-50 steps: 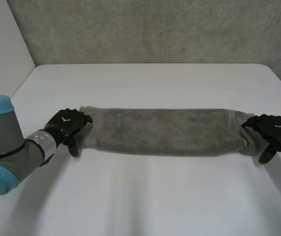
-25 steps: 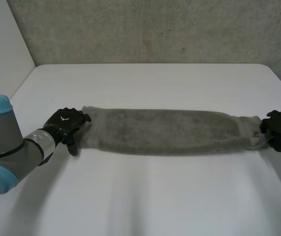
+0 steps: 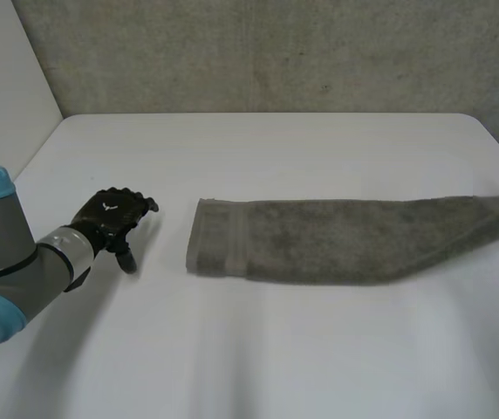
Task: Fold the towel.
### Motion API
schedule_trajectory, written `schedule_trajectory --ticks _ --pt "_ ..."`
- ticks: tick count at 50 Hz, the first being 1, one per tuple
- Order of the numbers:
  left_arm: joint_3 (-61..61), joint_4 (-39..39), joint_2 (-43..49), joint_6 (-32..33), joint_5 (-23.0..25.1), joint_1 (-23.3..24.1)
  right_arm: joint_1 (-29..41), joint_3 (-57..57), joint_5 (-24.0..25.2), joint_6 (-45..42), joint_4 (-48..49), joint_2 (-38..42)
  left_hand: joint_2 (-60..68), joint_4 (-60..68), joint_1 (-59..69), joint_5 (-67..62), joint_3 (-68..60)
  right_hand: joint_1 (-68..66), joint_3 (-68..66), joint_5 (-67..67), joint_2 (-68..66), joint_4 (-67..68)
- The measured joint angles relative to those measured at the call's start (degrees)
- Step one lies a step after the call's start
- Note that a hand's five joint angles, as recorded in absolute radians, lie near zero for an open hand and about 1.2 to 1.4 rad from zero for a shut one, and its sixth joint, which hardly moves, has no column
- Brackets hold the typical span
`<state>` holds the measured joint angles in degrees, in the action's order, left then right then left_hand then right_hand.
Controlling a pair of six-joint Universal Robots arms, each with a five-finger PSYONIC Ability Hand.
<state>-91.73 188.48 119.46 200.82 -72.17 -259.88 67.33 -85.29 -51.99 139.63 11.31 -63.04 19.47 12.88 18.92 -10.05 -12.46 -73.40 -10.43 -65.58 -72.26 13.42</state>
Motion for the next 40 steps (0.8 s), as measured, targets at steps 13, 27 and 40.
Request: schedule_trajectory --ticks 13,27,40 --pt "0.6 0.1 -0.4 -0.7 0.0 -0.3 33.3 17.3 0.4 2.3 -1.2 4.8 0.0 0.0 0.0 0.0 0.0 -0.1 0.0 0.0 -0.8 0.0" --pt "0.1 0.2 -1.3 -1.8 0.0 -1.0 57.6 30.5 -2.1 6.1 0.8 25.5 0.0 0.0 0.0 0.0 0.0 9.3 0.0 10.5 8.3 0.0" --pt "0.7 0.5 -1.2 -1.8 0.1 -0.4 58.6 29.3 -8.8 7.6 0.5 23.3 0.0 0.0 0.0 0.0 0.0 59.3 0.0 62.0 58.0 0.0"
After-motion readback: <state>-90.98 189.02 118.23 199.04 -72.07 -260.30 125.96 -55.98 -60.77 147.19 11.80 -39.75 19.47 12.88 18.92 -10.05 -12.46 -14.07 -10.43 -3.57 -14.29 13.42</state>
